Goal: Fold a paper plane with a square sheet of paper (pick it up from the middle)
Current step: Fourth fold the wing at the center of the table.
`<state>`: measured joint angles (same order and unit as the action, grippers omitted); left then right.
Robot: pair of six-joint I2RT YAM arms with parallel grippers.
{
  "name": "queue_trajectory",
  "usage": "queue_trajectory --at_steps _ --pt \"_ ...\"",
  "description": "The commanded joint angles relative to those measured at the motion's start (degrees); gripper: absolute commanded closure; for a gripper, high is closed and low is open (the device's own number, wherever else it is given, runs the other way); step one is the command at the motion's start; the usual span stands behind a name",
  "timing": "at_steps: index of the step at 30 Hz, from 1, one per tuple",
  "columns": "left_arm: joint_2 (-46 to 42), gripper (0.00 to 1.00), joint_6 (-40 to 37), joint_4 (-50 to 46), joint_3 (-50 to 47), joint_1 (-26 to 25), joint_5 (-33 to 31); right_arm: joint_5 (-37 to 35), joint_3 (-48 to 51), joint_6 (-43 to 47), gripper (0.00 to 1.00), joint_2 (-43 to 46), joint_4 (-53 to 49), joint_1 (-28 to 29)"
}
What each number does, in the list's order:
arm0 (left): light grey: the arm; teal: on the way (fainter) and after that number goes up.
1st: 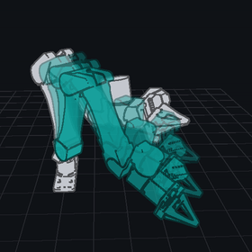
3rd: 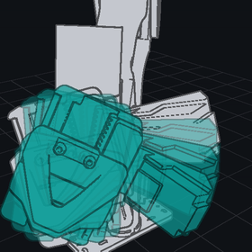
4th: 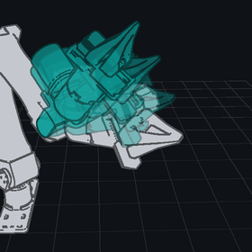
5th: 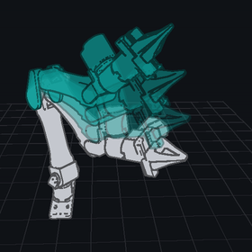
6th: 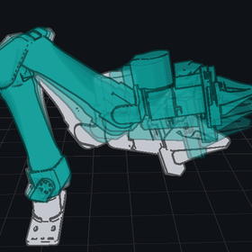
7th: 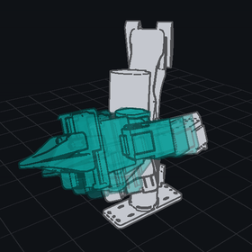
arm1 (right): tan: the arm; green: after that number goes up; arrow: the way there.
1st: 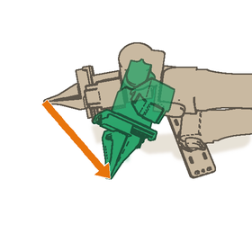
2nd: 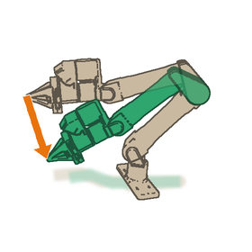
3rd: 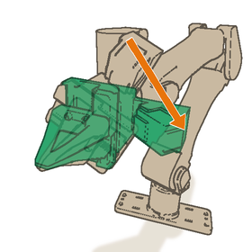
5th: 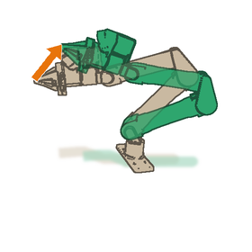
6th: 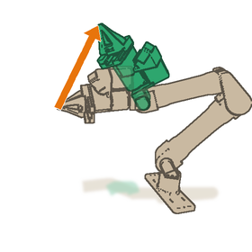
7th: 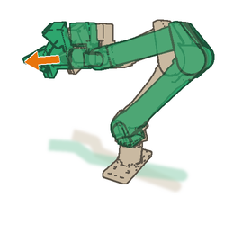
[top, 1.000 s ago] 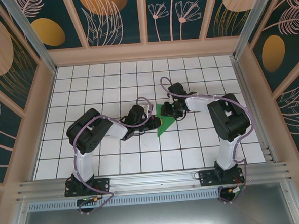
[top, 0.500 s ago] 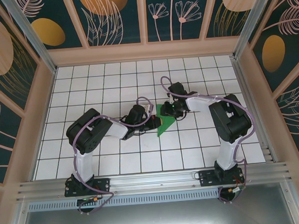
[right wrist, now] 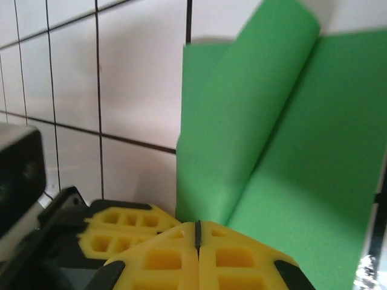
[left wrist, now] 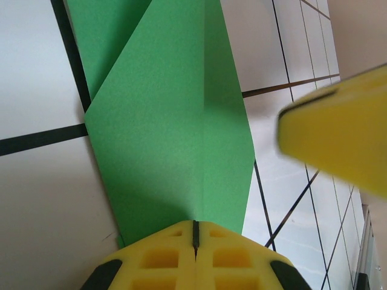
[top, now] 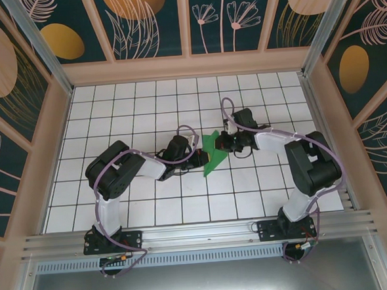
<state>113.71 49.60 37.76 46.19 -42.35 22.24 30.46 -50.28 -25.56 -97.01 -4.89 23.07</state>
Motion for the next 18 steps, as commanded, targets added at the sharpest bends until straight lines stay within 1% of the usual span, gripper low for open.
queue_trajectory --at_steps 1,18 --pt "2.7 1.00 -1.0 -10.3 -1.5 -0.1 -4.0 5.3 1.3 1.1 1.00 -1.2 5.1 0.4" --pt "2.8 1.00 -1.5 -11.4 -1.2 -0.1 -3.8 5.2 -0.8 3.4 1.00 -7.0 4.8 1.5"
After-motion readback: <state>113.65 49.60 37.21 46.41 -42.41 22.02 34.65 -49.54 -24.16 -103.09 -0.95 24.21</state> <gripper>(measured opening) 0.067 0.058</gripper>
